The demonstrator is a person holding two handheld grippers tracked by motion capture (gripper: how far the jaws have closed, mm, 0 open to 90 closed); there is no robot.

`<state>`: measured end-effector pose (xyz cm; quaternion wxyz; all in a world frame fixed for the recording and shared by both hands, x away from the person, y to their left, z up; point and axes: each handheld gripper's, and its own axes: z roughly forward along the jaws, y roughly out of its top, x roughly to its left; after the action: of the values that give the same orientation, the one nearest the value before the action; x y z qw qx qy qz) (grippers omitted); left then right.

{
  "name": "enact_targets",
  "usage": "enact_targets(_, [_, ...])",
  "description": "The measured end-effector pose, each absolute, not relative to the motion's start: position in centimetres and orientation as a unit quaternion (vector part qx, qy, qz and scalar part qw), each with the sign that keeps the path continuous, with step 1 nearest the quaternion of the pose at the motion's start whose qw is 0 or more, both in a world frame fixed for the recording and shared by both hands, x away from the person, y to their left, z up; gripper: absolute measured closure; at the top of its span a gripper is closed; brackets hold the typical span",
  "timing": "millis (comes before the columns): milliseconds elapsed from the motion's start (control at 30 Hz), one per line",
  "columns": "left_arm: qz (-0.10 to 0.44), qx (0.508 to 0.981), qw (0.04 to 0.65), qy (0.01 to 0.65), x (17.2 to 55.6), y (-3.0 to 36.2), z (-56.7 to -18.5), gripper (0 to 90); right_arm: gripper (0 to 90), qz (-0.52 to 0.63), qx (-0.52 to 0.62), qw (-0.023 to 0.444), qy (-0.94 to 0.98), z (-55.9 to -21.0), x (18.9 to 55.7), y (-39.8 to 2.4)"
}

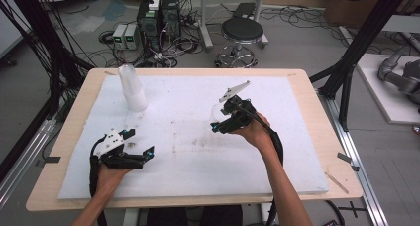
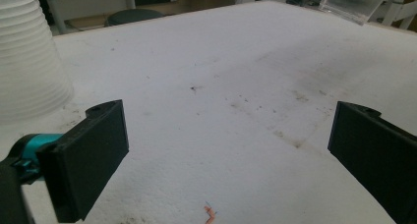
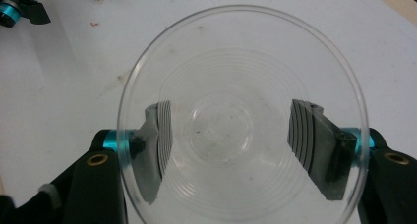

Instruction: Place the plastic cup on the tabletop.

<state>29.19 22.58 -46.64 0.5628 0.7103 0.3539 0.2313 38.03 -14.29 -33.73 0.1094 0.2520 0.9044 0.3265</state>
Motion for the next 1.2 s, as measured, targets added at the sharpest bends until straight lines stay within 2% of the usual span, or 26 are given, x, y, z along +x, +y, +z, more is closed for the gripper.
enact_targets(367, [0.233,0.715,0.559,0.348,29.2,22.5,-46.6,1.7,33.7,0.289,0.248,0.118,0.917,-34.7,38.4,-13.3])
enact_targets(867, [0.224,0.716,0.561,0.351,29.3,22.5,-46.7,1.7,33.5,0.227,0.251,0.114,0.934,-38.0,40.3,-10.4])
enact_targets(1200, [0.226,0.718,0.559,0.348,29.3,22.5,-46.6,1.7,33.4,0.237,0.257,0.106,0.931,-39.4,40.7,-9.6])
